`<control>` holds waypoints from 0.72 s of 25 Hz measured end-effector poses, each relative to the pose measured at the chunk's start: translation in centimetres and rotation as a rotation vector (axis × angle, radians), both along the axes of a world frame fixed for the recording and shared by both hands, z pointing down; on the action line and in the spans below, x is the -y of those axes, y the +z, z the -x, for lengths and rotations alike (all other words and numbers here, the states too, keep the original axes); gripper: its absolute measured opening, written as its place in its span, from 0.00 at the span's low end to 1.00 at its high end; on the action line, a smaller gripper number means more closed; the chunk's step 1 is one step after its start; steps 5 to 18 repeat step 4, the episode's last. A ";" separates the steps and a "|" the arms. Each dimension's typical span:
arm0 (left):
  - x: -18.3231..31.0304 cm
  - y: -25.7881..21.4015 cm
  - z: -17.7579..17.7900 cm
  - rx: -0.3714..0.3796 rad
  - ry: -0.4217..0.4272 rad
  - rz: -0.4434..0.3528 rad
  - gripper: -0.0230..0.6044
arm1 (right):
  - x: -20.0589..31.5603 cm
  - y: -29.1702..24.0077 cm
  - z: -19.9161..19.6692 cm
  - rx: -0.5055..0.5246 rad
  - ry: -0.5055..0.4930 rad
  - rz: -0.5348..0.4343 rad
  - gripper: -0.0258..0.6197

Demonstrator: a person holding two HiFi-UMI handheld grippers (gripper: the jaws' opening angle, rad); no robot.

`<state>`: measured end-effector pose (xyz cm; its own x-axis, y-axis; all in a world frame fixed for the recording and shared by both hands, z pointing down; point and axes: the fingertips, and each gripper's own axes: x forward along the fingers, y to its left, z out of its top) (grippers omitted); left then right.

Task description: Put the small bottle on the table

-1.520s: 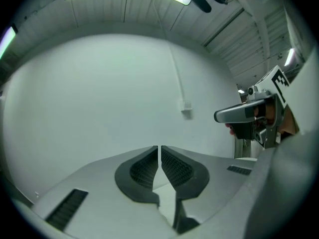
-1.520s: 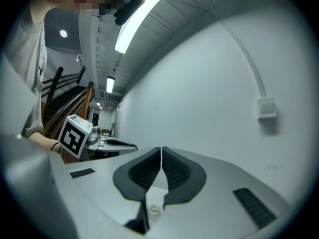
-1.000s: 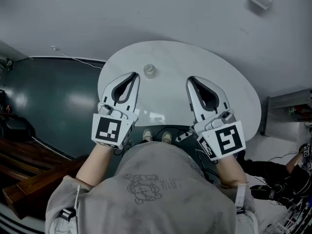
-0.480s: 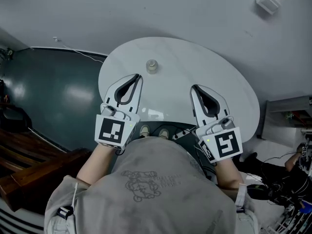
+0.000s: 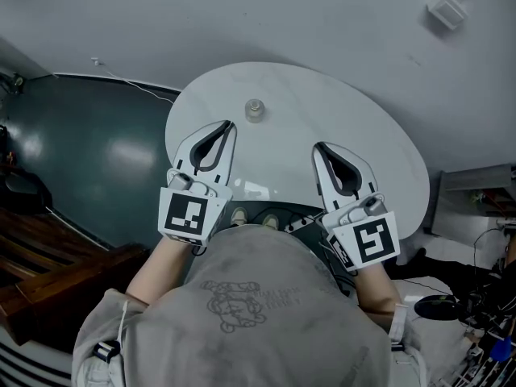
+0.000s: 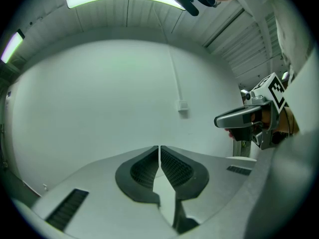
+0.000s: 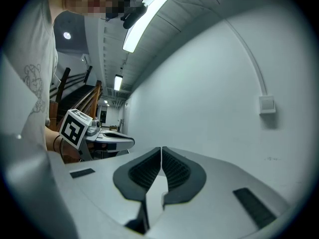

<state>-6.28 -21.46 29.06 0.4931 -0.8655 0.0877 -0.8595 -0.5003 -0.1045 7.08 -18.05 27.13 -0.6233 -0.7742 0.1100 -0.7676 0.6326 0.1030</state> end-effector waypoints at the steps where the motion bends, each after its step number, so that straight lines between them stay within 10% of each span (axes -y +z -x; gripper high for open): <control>1: 0.0 -0.1 0.0 0.001 0.003 -0.002 0.08 | 0.0 -0.1 0.0 -0.001 0.000 -0.004 0.09; 18: -0.1 -0.5 -0.2 0.007 0.012 -0.007 0.08 | 0.0 -0.3 0.1 0.002 0.002 -0.007 0.09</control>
